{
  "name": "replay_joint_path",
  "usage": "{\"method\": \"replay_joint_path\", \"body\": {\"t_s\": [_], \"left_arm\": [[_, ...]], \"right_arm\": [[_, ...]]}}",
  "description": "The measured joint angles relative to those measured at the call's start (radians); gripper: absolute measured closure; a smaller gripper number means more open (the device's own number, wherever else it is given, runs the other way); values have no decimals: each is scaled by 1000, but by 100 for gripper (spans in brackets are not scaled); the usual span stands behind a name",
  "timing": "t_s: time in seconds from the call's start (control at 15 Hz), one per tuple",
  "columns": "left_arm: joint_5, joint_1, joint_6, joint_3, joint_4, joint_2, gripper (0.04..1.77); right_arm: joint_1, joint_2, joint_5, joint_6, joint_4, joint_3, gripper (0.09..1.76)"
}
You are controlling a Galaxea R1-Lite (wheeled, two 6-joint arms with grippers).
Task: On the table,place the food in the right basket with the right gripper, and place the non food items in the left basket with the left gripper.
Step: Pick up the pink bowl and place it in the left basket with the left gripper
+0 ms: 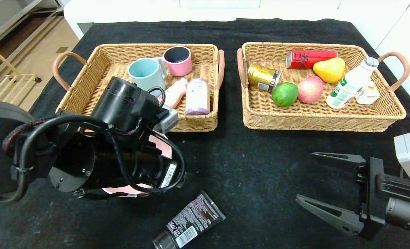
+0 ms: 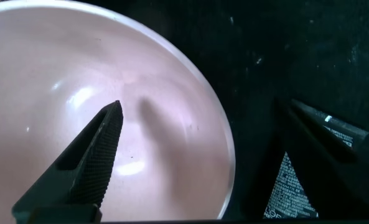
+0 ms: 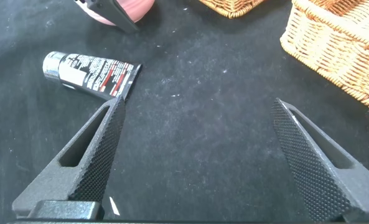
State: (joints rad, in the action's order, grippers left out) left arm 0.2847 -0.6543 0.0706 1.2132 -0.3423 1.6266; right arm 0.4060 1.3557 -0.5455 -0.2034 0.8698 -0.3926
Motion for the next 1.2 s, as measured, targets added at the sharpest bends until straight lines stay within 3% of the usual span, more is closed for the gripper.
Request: {"method": "replay_joint_path", "body": {"t_s": [0.2, 0.4, 0.67, 0.73, 0.8, 1.2], "left_arm": [[12, 1, 3, 3, -3, 5, 9], [16, 1, 5, 3, 1, 9, 59], [15, 0, 5, -3, 1, 14, 105], [17, 0, 7, -4, 0, 15, 152], [19, -1, 7, -4, 0, 13, 160], [13, 0, 9, -9, 2, 13, 160]], "right_arm": [[0, 2, 0, 0, 0, 0, 15], [0, 4, 0, -1, -1, 0, 15], [-1, 4, 0, 1, -1, 1, 14], [-1, 5, 0, 1, -1, 1, 14], [-1, 6, 0, 3, -1, 1, 14], [-1, 7, -1, 1, -1, 4, 14]]}}
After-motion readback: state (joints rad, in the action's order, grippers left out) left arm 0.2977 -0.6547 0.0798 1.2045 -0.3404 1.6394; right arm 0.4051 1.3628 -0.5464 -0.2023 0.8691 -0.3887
